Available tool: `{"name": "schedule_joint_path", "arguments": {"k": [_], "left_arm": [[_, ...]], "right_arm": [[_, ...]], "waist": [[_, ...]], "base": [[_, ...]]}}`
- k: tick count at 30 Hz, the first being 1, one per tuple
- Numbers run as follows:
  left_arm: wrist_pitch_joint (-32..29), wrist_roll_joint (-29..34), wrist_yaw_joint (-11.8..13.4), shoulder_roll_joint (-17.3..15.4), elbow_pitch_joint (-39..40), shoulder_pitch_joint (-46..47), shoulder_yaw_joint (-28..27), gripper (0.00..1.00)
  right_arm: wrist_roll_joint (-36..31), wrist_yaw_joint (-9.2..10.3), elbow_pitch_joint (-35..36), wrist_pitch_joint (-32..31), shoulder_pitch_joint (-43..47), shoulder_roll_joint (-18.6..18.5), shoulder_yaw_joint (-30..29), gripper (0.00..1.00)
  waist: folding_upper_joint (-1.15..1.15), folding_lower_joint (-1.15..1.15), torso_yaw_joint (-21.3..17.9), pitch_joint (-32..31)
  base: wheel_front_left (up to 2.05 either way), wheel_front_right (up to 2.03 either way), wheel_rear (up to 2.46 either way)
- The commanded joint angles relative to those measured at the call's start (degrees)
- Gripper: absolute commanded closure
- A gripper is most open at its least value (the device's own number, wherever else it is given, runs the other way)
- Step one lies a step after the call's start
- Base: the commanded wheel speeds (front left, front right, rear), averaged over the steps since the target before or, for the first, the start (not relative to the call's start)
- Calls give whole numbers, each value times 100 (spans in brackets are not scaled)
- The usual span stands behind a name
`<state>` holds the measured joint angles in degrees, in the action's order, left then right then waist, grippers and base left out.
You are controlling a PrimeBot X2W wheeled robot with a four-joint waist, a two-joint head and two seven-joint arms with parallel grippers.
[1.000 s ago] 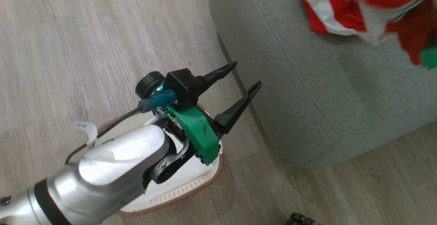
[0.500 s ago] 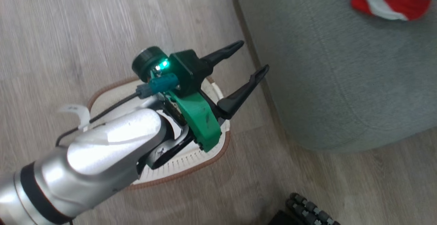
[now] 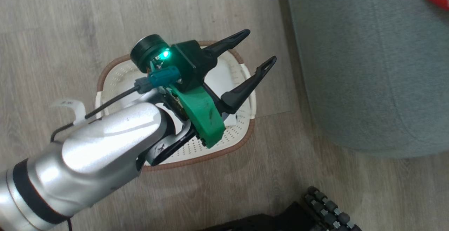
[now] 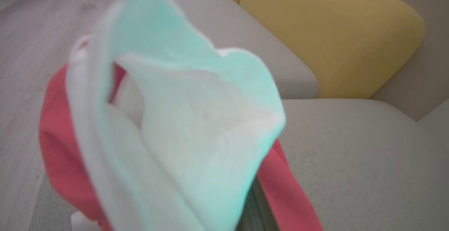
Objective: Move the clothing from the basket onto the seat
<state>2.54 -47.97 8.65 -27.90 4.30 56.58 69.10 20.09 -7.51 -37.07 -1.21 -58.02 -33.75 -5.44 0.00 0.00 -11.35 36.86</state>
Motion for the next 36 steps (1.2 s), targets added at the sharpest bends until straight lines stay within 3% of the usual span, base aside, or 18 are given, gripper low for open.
{"name": "schedule_joint_path", "arguments": {"k": [1, 6, 7, 9, 10, 11, 12, 23, 36], "left_arm": [[28, 67, -31, -90, 169, 226, -240, 0], [75, 59, -52, -94, 105, 223, -243, 0], [86, 54, -57, -90, 90, 220, -243, 0], [108, 40, -67, -78, 56, 213, -246, 0], [119, 33, -68, -70, 42, 211, -249, 0], [132, 28, -69, -61, 29, 209, -252, 0], [142, 23, -69, -54, 17, 208, -256, 0], [253, -65, -90, 23, -162, 75, -223, 0], [547, -293, -31, 24, -424, -326, -273, 0]], "right_arm": [[68, 2, 18, -171, -44, -200, -23, 100], [151, 2, -428, -957, -106, -149, 60, 100], [193, 2, -506, -1132, -109, -120, 62, 93], [241, 2, -641, -1483, -101, -86, 108, 58], [249, 2, -658, -1563, -105, -88, 125, 50], [250, 2, -665, -1590, -105, -91, 131, 13], [245, 2, -670, -1603, -102, -95, 137, 0], [342, 2, -797, -1785, -56, -215, 432, 0], [936, 2, -274, -1443, 626, -453, 1193, 0]], "waist": [[0, 0, 96, 88], [0, 0, 173, 124], [0, 0, 180, 118], [0, 0, 188, 85], [0, 0, 189, 64], [0, 0, 188, 37], [0, 0, 186, 14], [0, 0, 93, -396], [0, 0, 3, -1248]], "base": [[0, 0, 0], [0, 0, 0], [0, 0, 0], [0, 0, 0], [0, 0, 0], [0, 0, 0], [0, 0, 0], [0, 0, 0], [0, 0, 0]]}}
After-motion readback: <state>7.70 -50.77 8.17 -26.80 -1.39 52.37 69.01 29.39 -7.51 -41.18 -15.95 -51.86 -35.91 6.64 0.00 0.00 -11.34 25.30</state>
